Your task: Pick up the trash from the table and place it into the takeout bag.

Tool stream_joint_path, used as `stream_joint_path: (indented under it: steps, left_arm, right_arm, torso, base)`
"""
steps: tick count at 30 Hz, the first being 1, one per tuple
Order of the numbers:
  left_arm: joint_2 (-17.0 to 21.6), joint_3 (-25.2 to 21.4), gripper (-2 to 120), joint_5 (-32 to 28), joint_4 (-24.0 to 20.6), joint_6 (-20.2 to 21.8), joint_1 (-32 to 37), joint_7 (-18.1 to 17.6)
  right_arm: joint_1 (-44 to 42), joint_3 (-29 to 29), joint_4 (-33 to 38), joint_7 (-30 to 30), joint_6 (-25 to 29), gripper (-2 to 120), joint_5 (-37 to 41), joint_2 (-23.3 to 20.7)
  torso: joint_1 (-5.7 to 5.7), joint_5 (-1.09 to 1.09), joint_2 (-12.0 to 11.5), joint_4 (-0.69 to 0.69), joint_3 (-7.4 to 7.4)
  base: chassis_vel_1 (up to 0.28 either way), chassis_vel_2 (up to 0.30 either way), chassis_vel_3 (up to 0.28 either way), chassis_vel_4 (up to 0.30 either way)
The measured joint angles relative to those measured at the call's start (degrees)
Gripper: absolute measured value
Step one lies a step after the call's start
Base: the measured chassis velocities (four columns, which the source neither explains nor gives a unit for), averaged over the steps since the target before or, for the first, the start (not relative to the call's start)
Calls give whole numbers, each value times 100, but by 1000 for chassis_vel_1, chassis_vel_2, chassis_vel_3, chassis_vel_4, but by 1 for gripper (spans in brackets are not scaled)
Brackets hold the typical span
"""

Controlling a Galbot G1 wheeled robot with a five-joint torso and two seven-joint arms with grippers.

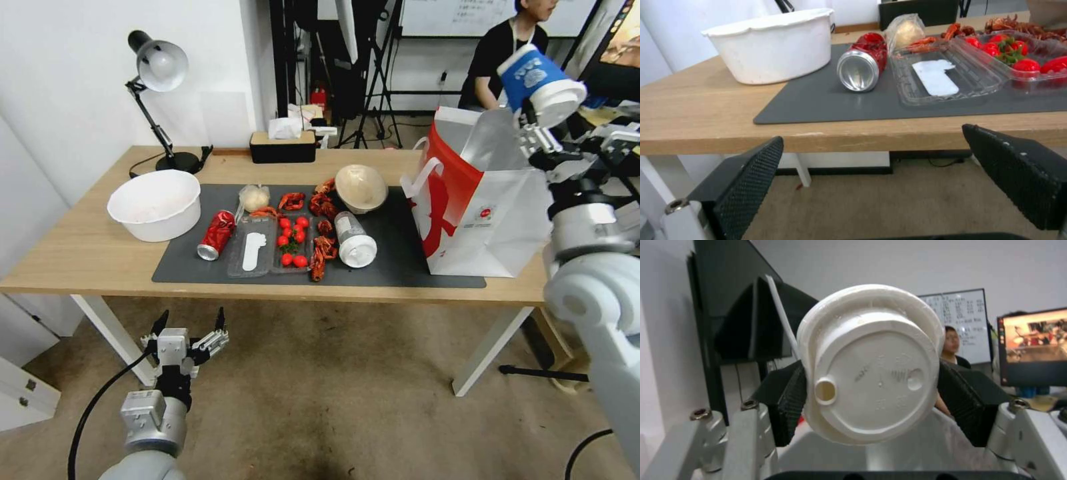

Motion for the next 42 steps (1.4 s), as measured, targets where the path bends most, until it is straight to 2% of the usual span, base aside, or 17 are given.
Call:
stream_joint_path:
  steps: [3, 4, 7, 11, 18, 27, 34, 37, 42]
  left_arm:
    - [-3, 4, 100, -1, 13, 0, -2, 2]
    - [-3, 4, 100, -1, 13, 0, -2, 2]
    - [-3, -6, 100, -6, 13, 0, 2, 6]
    - [-1, -21, 100, -8, -3, 0, 14, 8]
    - [-1, -29, 100, -9, -15, 0, 26, 12]
    - [16, -28, 100, -10, -17, 2, 14, 21]
    - [21, -35, 100, -23, -17, 2, 9, 31]
    - [18, -36, 100, -33, -17, 3, 8, 41]
    - [27, -56, 100, -57, -17, -7, 15, 45]
  right_arm:
    - [129, 69, -255, 111, -120, 75, 157, -102]
    - [129, 69, -255, 111, -120, 75, 157, -102]
    - [156, 63, -470, 83, -328, 92, 99, -52]
    - [80, 20, -469, -72, -353, 100, -63, 80]
    - [18, -22, -426, -183, -355, 100, -271, 130]
    - [-254, -90, 96, -754, -55, 100, -32, 211]
    - [-876, -212, 457, -1412, 9, 100, -101, 323]
    - [-1425, -356, 633, -1901, 31, 100, -552, 570]
    - [-2150, -453, 662, -2097, 348, 100, -1298, 904]
  torso:
    - [0, 2, 0, 0, 0]
    - [0, 2, 0, 0, 0]
    - [0, 1, 0, 0, 0]
    - [-1, 1, 0, 0, 0]
    - [-1, 0, 0, 0, 0]
    - [-2, -1, 1, 1, 0]
    - [-2, 0, 1, 0, -1]
    - [-2, 0, 1, 0, -1]
    - [-1, -1, 1, 1, -1]
  base:
    - [0, 0, 0, 0]
    - [0, 0, 0, 0]
    - [0, 0, 0, 0]
    - [0, 0, 0, 0]
    - [0, 0, 0, 0]
    - [0, 0, 0, 0]
    - [0, 0, 0, 0]
    - [0, 0, 0, 0]
    - [0, 0, 0, 0]
